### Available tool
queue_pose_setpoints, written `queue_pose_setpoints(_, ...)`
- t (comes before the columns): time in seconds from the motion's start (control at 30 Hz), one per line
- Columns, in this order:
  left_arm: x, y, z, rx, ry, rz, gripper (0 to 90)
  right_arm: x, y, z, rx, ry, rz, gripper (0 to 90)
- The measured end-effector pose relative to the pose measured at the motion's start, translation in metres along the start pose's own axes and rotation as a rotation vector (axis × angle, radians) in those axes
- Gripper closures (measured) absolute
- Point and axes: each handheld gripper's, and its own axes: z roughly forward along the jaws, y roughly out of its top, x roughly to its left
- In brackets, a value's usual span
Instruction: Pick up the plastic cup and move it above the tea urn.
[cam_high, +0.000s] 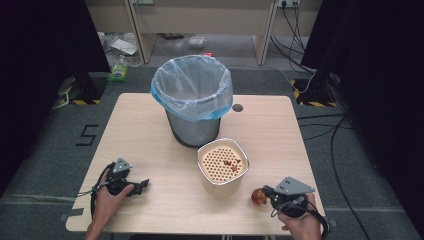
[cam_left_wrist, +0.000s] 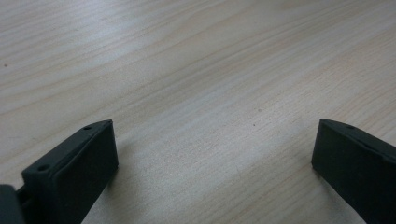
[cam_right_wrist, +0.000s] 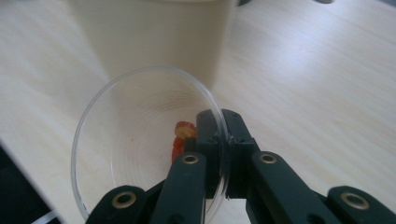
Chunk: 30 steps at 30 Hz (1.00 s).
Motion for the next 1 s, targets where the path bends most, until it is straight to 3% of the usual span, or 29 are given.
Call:
queue_pose_setpoints(0.3,0.0,0.0,0.0,0.001,0.0,0.001,0.0,-0.037,0.023,0.011,-0.029,-0.129,0.003,87.4)
queue_pose_setpoints(0.5,0.0,0.0,0.0,0.001,0.001,0.002,0.0,-0.053,0.043,0.021,-0.055,-0.17,-0.006,87.3)
queue_pose_setpoints(0.73,0.0,0.0,0.0,0.001,0.0,0.002,0.0,-0.063,0.066,0.034,-0.073,-0.206,-0.026,87.4)
queue_pose_setpoints(1.0,0.0,0.0,0.0,0.002,0.001,0.002,0.0,-0.064,0.099,0.048,-0.138,-0.293,-0.114,87.3)
